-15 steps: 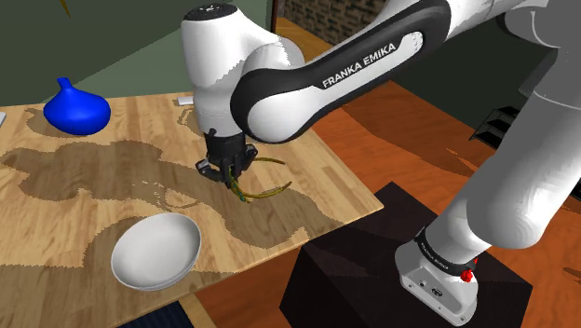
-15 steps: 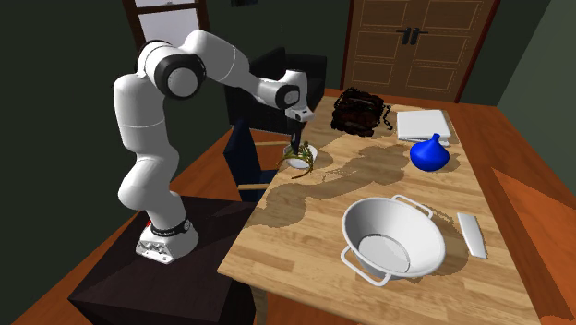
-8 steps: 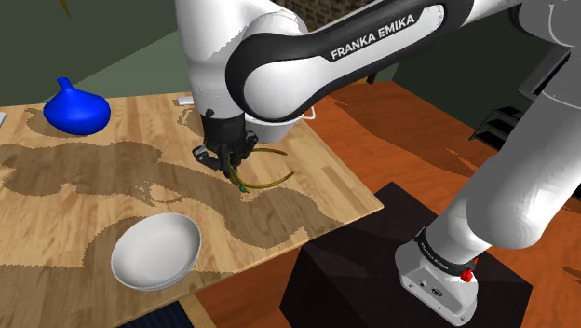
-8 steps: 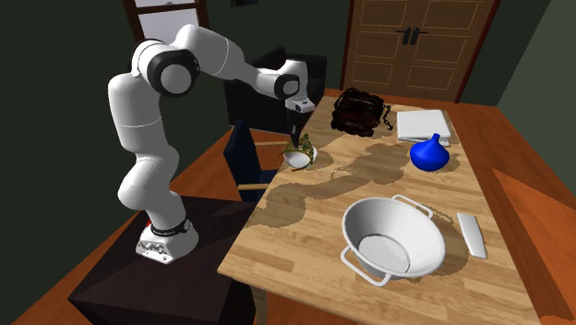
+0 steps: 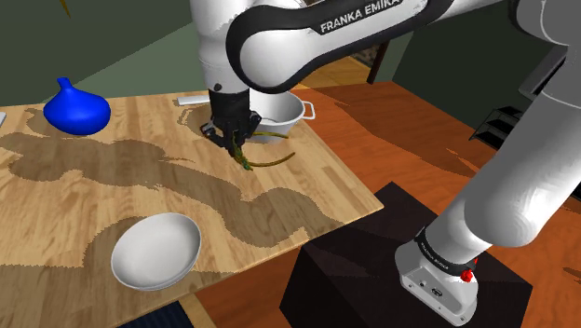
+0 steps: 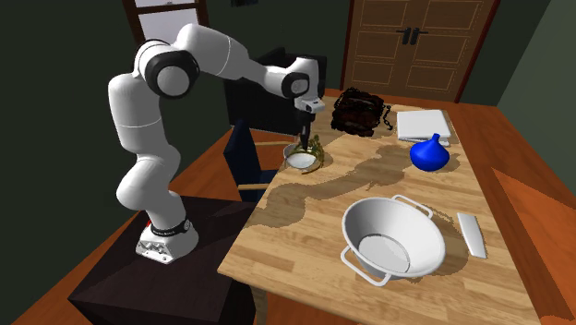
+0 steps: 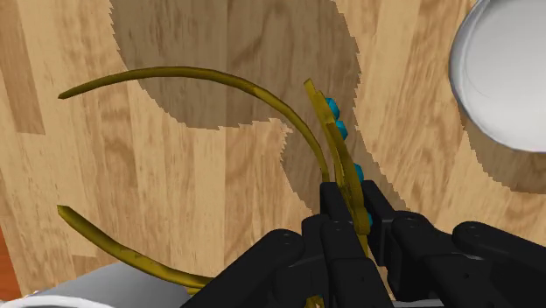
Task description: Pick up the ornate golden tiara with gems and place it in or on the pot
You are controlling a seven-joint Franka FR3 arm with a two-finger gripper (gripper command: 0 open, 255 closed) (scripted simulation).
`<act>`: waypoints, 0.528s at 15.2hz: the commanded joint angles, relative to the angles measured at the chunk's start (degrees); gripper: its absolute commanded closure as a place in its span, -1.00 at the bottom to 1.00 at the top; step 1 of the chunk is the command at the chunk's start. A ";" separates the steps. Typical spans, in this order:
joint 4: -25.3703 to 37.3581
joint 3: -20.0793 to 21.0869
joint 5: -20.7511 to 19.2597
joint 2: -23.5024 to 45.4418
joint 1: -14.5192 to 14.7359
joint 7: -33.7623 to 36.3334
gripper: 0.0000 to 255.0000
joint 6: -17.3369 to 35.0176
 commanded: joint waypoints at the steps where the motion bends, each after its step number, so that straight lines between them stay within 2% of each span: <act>1: 1.54 -1.04 -0.72 1.27 -1.08 -1.95 1.00 -0.29; 8: 8.16 -4.74 -3.38 6.88 -4.76 -8.82 1.00 -1.34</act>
